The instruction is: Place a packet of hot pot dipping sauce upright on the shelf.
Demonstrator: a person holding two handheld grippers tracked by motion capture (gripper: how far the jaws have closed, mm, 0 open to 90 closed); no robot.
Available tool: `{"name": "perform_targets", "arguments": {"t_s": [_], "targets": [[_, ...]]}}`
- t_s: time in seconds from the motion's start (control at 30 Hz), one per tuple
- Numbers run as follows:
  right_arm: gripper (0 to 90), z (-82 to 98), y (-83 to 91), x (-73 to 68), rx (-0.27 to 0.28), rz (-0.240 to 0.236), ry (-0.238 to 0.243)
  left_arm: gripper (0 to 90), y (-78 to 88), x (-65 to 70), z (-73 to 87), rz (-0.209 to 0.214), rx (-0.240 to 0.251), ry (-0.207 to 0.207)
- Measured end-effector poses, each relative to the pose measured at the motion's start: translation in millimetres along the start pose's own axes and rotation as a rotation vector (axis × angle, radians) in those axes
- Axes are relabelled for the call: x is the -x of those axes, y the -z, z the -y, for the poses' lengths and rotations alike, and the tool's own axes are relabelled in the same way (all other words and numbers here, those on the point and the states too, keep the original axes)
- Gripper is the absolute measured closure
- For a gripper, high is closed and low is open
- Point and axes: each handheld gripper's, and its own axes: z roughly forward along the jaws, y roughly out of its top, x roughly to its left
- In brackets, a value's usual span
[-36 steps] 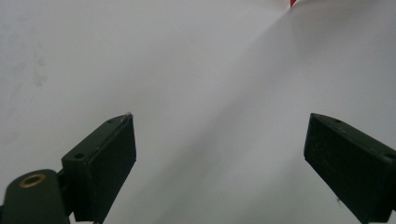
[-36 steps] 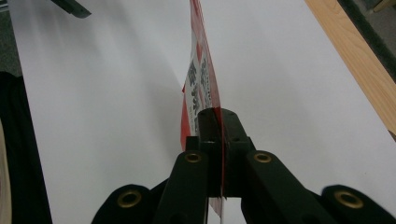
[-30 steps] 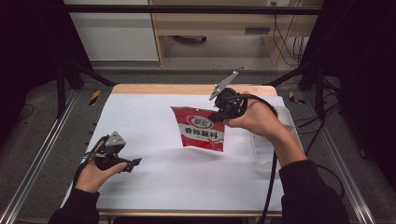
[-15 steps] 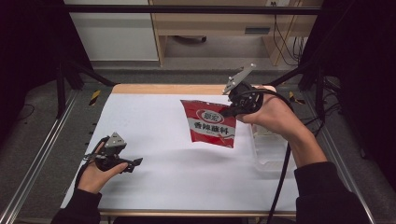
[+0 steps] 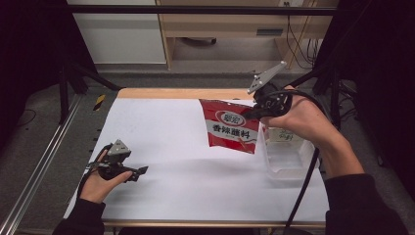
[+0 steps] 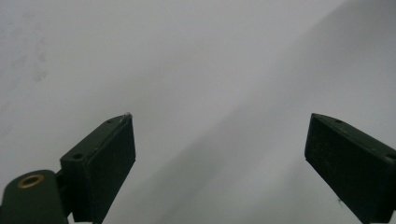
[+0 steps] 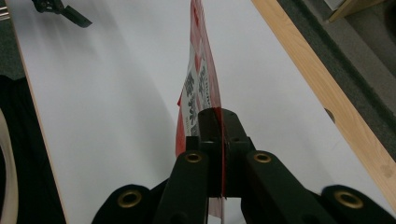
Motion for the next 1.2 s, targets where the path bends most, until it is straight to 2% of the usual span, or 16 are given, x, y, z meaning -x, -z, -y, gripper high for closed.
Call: {"name": "perform_targets", "arguments": {"t_s": [0.53, 0.97, 1.2], "targets": [[90.0, 24.8, 37.0, 4.8, 0.016, 0.054, -0.023, 8.9, 2.1, -2.6, 0.7, -0.011, 0.005, 0.006], [90.0, 51.4, 45.7, 19.1, 0.002, 0.085, -0.08, 8.9, 2.5, -4.6, 2.2, -0.013, 0.002, 0.012], [90.0, 73.4, 49.9, 28.5, 0.002, 0.1, -0.118, 8.9, 2.3, -4.5, 2.3, -0.013, 0.0, 0.011]]}}
